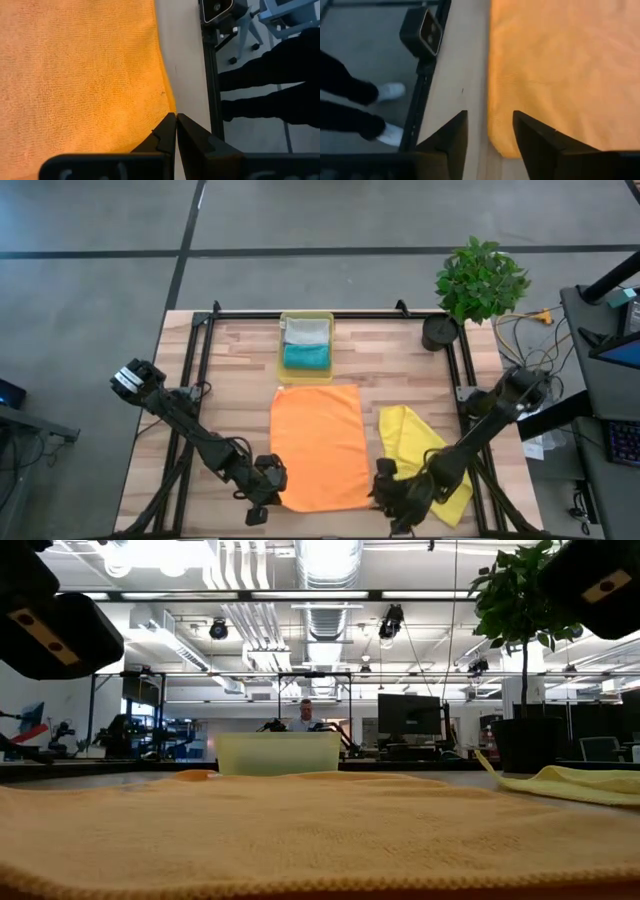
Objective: Fold microfiber towels
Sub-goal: Fold the orange microfiber cloth
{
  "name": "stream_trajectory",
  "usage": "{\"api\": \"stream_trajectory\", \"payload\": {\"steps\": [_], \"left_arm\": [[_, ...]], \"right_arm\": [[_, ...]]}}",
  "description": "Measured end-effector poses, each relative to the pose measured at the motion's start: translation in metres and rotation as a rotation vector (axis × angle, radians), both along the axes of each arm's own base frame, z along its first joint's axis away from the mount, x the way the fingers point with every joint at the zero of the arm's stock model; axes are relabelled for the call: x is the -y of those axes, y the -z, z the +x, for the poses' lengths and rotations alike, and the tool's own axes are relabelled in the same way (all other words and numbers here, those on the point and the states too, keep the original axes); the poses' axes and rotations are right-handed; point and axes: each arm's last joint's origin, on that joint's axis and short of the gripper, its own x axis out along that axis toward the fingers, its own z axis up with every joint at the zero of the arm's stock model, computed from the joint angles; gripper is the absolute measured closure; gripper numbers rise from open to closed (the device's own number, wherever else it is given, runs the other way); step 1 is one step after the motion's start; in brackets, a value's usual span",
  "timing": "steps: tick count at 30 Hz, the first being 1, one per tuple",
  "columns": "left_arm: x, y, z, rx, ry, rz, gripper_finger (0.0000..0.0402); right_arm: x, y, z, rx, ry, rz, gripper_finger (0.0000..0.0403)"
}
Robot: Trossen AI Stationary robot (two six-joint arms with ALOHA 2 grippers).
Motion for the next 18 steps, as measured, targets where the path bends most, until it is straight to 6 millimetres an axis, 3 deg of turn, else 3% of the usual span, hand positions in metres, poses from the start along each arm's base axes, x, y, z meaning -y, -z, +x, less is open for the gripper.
{"api": "stream_trajectory", "payload": {"steps": [7, 18], "left_arm": [[-0.002, 0.004, -0.002, -0.002, 0.021, 0.026, 0.0401], [0.0, 0.006, -0.005, -0.005, 0.03, 0.028, 0.0401]], "right_arm": [[-0.025, 0.022, 0.019, -0.095, -0.094, -0.169, 0.0221], [-0.039, 0.051, 0.034, -0.263, -0.108, -0.334, 0.0264]]}}
